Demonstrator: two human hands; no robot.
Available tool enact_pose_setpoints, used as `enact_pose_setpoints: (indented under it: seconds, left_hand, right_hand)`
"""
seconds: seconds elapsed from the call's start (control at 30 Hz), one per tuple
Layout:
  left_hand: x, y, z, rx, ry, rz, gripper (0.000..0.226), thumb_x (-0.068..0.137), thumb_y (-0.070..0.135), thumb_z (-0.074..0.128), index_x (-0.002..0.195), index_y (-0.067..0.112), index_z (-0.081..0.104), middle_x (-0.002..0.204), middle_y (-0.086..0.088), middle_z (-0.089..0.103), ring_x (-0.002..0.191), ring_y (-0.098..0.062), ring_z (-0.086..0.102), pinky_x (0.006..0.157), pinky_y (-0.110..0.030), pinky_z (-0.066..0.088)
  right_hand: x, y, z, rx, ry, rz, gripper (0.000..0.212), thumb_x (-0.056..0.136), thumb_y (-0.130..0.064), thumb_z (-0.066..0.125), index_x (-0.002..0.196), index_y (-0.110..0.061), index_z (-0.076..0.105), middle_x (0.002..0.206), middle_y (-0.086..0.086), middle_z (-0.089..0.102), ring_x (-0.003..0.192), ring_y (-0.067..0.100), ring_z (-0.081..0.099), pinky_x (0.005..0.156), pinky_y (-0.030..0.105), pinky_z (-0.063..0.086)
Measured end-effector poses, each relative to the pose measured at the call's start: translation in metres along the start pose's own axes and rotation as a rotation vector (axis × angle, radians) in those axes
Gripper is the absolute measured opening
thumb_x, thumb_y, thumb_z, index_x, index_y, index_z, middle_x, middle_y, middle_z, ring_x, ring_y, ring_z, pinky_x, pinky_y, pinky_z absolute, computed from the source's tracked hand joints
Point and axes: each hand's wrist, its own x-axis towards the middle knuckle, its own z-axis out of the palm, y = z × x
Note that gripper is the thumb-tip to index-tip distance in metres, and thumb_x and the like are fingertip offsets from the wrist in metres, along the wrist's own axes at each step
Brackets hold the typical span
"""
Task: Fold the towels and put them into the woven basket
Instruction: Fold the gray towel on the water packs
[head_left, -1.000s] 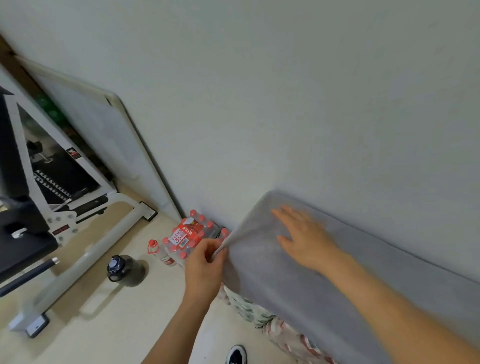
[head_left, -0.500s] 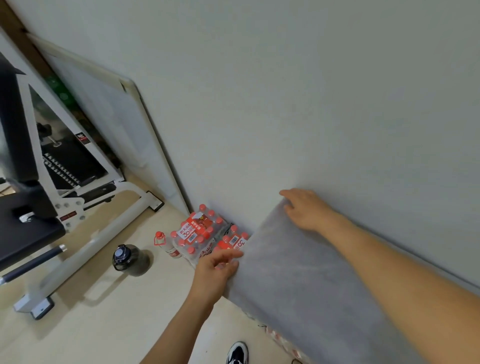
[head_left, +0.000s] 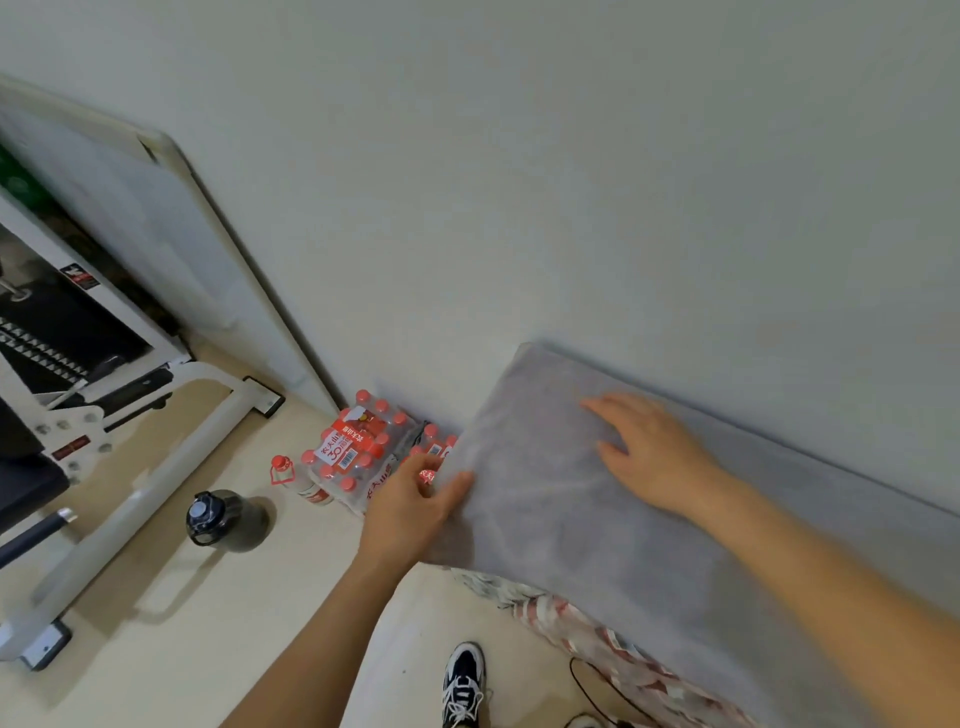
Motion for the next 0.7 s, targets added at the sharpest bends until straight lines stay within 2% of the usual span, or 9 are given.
enact_pose_setpoints:
  seconds: [0.07,0.13,0.23,0.3,0.37,0.47,0.57,0.63,0.7]
  left_hand:
    - [-0.009,0.002,0.005,-0.014,0.028,0.002,0.036,0.080,0.059,0.063,0.101,0.032,0.056,0.088,0.023,0.056,0.082,0.000,0.055,0.069,-0.028,0.049]
    - [-0.018,0.004,0.008,-0.087,0.016,-0.053,0.039,0.080,0.050,0.068,0.108,0.029,0.052,0.094,0.017,0.053,0.086,-0.008,0.055,0.075,-0.030,0.051]
    - [-0.031,0.012,0.009,-0.160,0.050,-0.075,0.041,0.081,0.025,0.073,0.116,0.026,0.052,0.096,0.013,0.054,0.084,-0.008,0.055,0.070,-0.028,0.050]
    - [-0.039,0.026,0.006,-0.221,0.122,-0.025,0.040,0.079,0.011,0.069,0.115,0.023,0.058,0.093,0.012,0.059,0.082,-0.007,0.057,0.066,-0.028,0.051]
    - [-0.046,0.049,0.007,-0.296,0.115,0.036,0.039,0.078,0.004,0.067,0.111,0.025,0.063,0.093,0.004,0.065,0.082,-0.014,0.062,0.064,-0.028,0.052]
    - [-0.062,0.091,0.025,-0.382,-0.010,0.156,0.039,0.068,0.015,0.071,0.101,0.035,0.070,0.093,-0.013,0.070,0.085,-0.030,0.066,0.073,-0.045,0.056]
    - [-0.084,0.130,0.061,-0.439,-0.187,0.233,0.041,0.063,0.020,0.073,0.099,0.039,0.072,0.098,-0.016,0.070,0.090,-0.035,0.066,0.082,-0.048,0.056]
    - [-0.099,0.150,0.094,-0.432,-0.312,0.272,0.041,0.067,0.012,0.076,0.102,0.034,0.072,0.097,-0.008,0.072,0.086,-0.023,0.067,0.080,-0.035,0.057]
    - [-0.117,0.166,0.127,-0.413,-0.443,0.327,0.042,0.075,0.001,0.074,0.106,0.029,0.070,0.090,0.002,0.069,0.079,-0.008,0.061,0.074,-0.019,0.051]
  right_hand:
    - [-0.031,0.017,-0.001,0.006,-0.013,0.044,0.049,0.091,-0.019,0.055,0.139,-0.016,0.047,0.141,0.006,0.047,0.128,0.026,0.043,0.109,0.027,0.027]
    - [-0.057,0.034,-0.002,-0.004,-0.012,0.088,0.048,0.090,-0.019,0.057,0.137,-0.016,0.050,0.138,0.007,0.050,0.125,0.027,0.046,0.107,0.028,0.029]
    - [-0.093,0.058,-0.003,0.023,0.034,0.184,0.047,0.089,-0.018,0.059,0.135,-0.015,0.052,0.134,0.008,0.053,0.122,0.028,0.048,0.106,0.031,0.033]
    - [-0.117,0.070,-0.004,0.038,0.050,0.225,0.047,0.089,-0.018,0.059,0.135,-0.016,0.052,0.135,0.006,0.052,0.121,0.029,0.048,0.106,0.032,0.034]
    - [-0.141,0.082,-0.004,0.039,0.049,0.269,0.048,0.090,-0.020,0.058,0.137,-0.018,0.050,0.138,0.004,0.050,0.124,0.027,0.047,0.107,0.033,0.033]
    - [-0.176,0.101,-0.002,0.069,0.091,0.343,0.049,0.090,-0.019,0.058,0.137,-0.018,0.049,0.140,0.003,0.049,0.126,0.027,0.045,0.109,0.032,0.030]
    - [-0.209,0.116,0.001,0.132,0.178,0.441,0.051,0.088,-0.016,0.058,0.138,-0.019,0.048,0.140,0.003,0.048,0.127,0.026,0.042,0.109,0.034,0.031]
    - [-0.231,0.125,0.003,0.143,0.233,0.527,0.054,0.089,-0.018,0.056,0.141,-0.021,0.044,0.142,0.003,0.046,0.128,0.026,0.039,0.110,0.037,0.031]
    - [-0.251,0.136,0.006,0.156,0.268,0.624,0.058,0.089,-0.021,0.055,0.145,-0.021,0.037,0.144,0.005,0.043,0.129,0.027,0.037,0.110,0.039,0.030]
